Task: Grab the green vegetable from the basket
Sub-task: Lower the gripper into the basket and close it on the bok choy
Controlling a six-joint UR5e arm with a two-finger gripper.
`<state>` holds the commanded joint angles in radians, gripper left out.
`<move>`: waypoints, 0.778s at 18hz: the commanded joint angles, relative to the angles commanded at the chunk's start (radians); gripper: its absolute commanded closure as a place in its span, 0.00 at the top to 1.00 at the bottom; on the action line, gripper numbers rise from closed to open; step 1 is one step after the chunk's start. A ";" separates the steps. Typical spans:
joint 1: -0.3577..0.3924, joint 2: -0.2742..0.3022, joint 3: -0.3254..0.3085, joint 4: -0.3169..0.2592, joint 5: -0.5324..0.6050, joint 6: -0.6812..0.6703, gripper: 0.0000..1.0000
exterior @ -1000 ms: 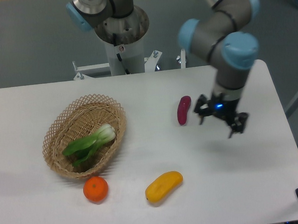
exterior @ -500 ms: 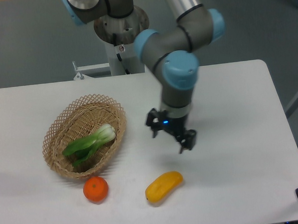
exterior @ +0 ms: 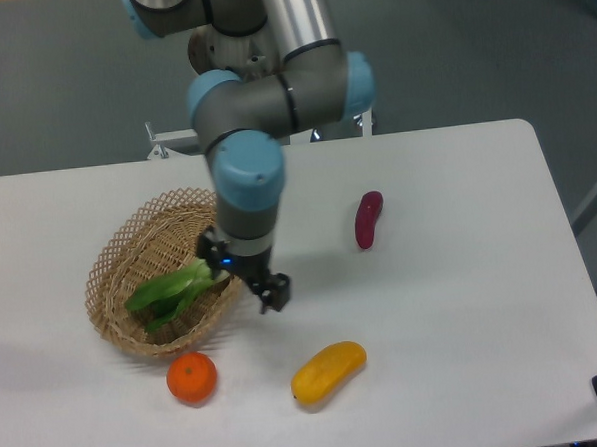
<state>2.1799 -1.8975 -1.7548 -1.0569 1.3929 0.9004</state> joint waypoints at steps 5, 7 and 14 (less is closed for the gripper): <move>-0.043 -0.018 -0.029 0.006 -0.002 -0.014 1.00; -0.060 -0.028 -0.029 0.006 -0.002 -0.015 1.00; -0.100 -0.089 -0.014 0.017 0.002 -0.057 1.00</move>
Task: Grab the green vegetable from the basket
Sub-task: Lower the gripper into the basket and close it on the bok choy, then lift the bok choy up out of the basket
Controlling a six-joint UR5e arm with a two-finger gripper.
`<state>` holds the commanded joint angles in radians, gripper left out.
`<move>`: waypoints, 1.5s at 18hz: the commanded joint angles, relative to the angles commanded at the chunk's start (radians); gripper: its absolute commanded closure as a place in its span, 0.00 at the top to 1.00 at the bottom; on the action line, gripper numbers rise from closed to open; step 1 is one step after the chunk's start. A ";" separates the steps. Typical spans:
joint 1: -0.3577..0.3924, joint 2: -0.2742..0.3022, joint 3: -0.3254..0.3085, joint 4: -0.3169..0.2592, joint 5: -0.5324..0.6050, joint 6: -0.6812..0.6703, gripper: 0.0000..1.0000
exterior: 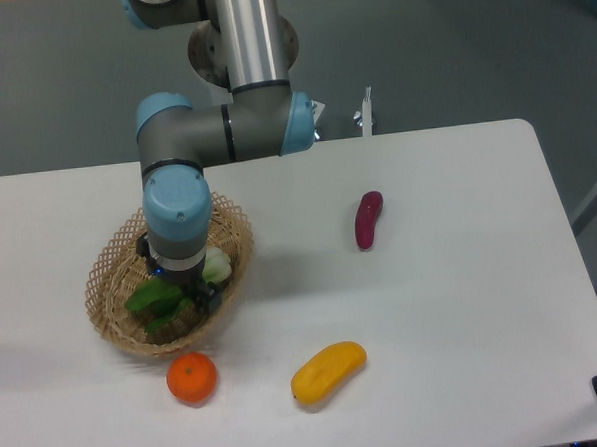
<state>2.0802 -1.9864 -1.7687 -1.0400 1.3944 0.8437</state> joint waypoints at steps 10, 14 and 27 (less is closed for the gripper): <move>-0.028 0.003 -0.003 -0.002 -0.002 -0.021 0.00; 0.012 0.063 0.005 -0.011 -0.008 -0.021 0.00; 0.184 0.121 0.081 -0.014 -0.015 -0.011 0.00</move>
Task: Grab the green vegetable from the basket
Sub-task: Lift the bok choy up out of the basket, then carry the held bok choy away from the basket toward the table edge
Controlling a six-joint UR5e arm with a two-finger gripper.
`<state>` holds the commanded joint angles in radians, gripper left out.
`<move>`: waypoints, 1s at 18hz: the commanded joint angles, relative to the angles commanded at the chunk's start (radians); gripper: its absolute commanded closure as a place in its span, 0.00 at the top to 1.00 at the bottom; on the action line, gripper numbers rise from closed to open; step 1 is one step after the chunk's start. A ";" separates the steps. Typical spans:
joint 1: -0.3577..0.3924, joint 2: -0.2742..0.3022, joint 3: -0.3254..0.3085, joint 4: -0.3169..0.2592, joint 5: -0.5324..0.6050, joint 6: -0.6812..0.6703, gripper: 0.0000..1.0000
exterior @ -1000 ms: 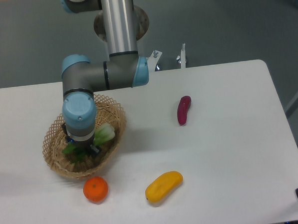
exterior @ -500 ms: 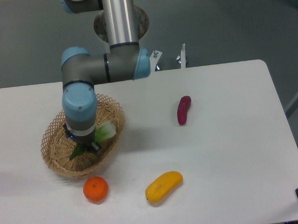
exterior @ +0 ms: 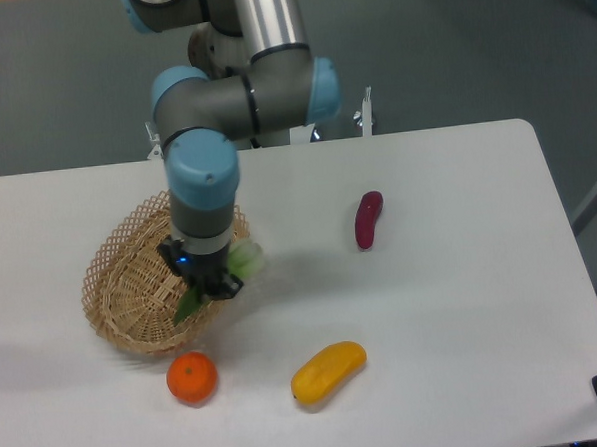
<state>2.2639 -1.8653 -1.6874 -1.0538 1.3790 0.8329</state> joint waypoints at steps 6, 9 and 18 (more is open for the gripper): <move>0.135 -0.008 0.031 0.008 0.017 0.026 0.00; 0.195 -0.008 0.046 0.006 0.043 0.067 0.00; 0.364 -0.021 0.068 0.000 0.110 0.308 0.04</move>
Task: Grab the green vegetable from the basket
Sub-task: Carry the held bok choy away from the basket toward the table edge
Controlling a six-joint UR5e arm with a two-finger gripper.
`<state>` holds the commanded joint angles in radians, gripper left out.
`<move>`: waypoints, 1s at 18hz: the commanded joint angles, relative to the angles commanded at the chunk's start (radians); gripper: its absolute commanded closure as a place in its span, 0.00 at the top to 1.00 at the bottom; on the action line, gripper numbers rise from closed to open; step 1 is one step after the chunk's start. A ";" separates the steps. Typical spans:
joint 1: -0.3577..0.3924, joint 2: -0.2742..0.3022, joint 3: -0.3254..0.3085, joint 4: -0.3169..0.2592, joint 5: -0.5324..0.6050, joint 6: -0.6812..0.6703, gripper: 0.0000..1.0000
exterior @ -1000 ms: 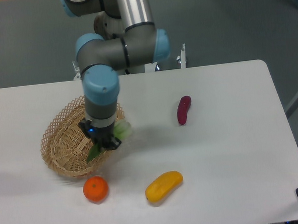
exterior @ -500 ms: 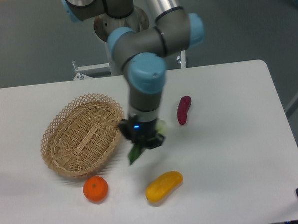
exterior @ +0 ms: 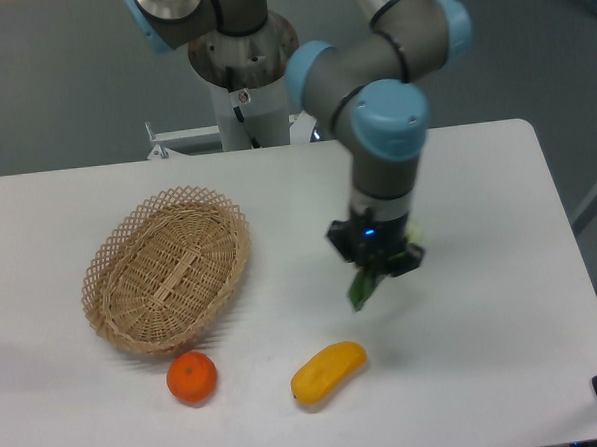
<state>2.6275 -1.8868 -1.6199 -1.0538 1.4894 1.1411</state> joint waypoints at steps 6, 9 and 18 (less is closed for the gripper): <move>0.075 -0.017 0.025 0.000 0.002 0.063 0.00; 0.100 -0.035 0.054 -0.003 0.003 0.065 0.00; 0.158 -0.130 0.186 -0.121 0.064 0.158 0.00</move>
<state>2.7857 -2.0171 -1.4344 -1.1749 1.5539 1.2991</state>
